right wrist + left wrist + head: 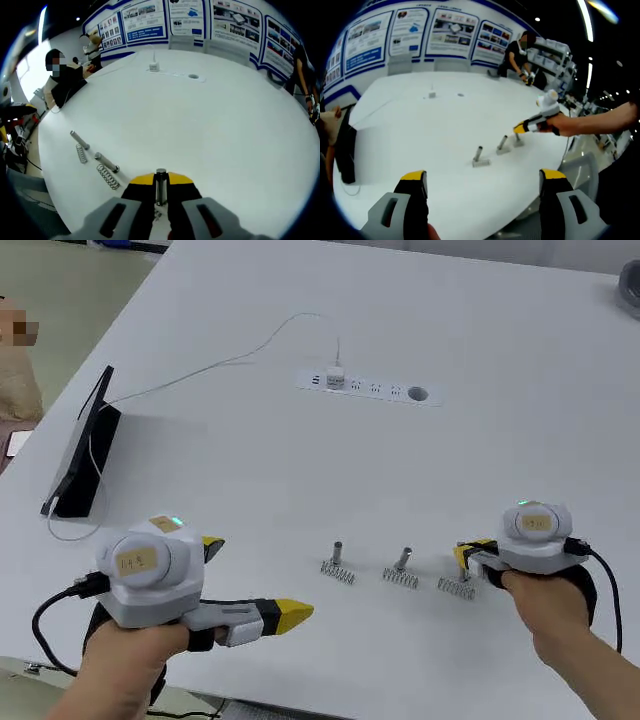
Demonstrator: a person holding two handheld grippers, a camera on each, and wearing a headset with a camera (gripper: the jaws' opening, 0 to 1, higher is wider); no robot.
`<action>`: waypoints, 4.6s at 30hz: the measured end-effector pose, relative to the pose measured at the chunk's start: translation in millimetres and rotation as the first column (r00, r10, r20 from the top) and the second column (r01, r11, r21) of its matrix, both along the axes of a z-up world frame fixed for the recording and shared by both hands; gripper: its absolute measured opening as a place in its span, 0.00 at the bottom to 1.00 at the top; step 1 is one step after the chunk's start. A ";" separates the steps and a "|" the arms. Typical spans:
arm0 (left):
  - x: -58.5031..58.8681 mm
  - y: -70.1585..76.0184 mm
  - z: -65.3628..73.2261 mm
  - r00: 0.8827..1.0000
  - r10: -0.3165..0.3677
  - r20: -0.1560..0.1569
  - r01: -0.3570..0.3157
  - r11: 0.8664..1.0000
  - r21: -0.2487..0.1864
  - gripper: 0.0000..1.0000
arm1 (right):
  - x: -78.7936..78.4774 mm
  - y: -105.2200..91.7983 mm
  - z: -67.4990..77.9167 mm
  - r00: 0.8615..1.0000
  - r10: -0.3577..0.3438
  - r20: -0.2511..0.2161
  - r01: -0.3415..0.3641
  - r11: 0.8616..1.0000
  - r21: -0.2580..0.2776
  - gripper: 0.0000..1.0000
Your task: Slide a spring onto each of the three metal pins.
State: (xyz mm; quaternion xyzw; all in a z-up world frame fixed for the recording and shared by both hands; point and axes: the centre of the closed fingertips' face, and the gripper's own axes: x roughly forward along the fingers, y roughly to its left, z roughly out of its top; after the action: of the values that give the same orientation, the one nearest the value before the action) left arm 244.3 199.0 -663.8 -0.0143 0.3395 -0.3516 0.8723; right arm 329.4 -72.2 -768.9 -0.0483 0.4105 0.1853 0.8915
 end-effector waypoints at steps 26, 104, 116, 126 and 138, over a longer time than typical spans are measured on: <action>-0.8 -6.9 2.4 1.000 -0.016 0.006 0.016 1.000 -0.005 0.94 | -15.0 -8.5 8.2 0.996 -0.081 0.049 0.079 0.996 0.033 0.09; -3.5 -7.7 3.5 0.999 -0.037 0.015 0.037 0.999 -0.002 0.95 | -66.5 -1.0 17.9 0.983 -0.143 0.117 0.111 0.963 0.247 0.50; 1.8 -3.7 2.0 0.998 -0.057 0.017 0.056 0.998 0.010 0.95 | -89.0 -0.9 17.4 0.983 -0.152 0.105 0.119 0.955 0.271 0.66; 6.1 -0.1 0.1 0.997 -0.070 0.018 0.070 0.997 0.020 0.95 | -107.2 6.1 13.6 0.990 -0.120 0.077 0.095 0.959 0.266 0.71; 7.2 2.2 -5.7 0.996 -0.086 -0.005 0.087 0.996 0.036 0.96 | -127.4 15.9 12.8 0.995 -0.083 0.045 0.068 0.959 0.275 0.77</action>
State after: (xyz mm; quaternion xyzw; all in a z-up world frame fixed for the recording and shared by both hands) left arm 251.6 201.2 -669.6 0.0156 0.3476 -0.3828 0.8558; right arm 202.0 -56.3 -756.1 0.0855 0.3572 0.2045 0.9073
